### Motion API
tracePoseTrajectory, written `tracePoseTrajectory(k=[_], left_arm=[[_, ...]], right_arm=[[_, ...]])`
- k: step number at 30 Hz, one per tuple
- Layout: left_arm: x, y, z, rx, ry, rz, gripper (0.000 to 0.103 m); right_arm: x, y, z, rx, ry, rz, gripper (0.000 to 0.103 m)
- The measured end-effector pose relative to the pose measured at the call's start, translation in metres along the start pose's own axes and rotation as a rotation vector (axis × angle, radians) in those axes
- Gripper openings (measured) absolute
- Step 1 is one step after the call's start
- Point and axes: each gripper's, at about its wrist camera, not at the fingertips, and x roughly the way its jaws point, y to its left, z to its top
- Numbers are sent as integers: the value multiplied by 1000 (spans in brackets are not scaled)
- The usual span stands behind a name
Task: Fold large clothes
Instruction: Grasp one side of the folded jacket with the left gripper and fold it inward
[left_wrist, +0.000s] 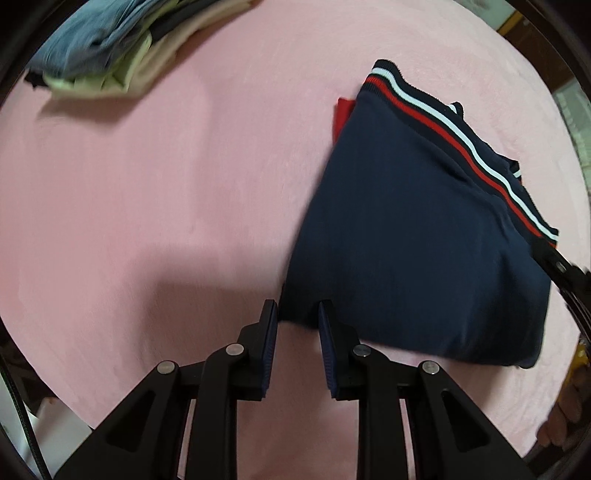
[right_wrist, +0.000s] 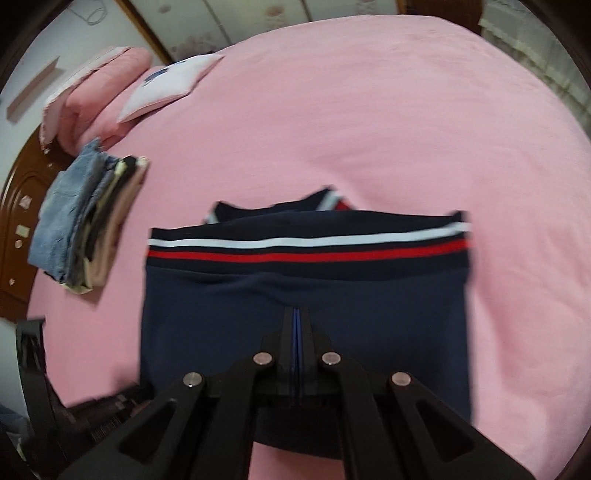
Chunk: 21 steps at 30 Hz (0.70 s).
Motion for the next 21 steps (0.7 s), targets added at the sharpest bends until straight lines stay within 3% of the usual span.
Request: tracePoseTrajectory(k=[4,6,8,10,12,15,21], left_arm=[[5,21,-16,-62,38,-131,23],[16,33,-19,-113,113,-259,28],[26,43,-16,-169,171,-376,53],[33,54,-7,-241,182,-485,67],[37,61,-4,-278,171,-550,73],[39,44,0,-305,157,-566,74],[49,55,28,-291,143,-594,73]], right_arm=[[30,6,-7,29,91,2,0],[46,5,-11,80,125,19,0],[50,-1,-15,127,128,54,0],[51,2,-15,111,130,36,0],[52,7,-16,81,134,9,0],[58,12,-14,61,147,-8,0],[59,1,-13,132,157,42,0]])
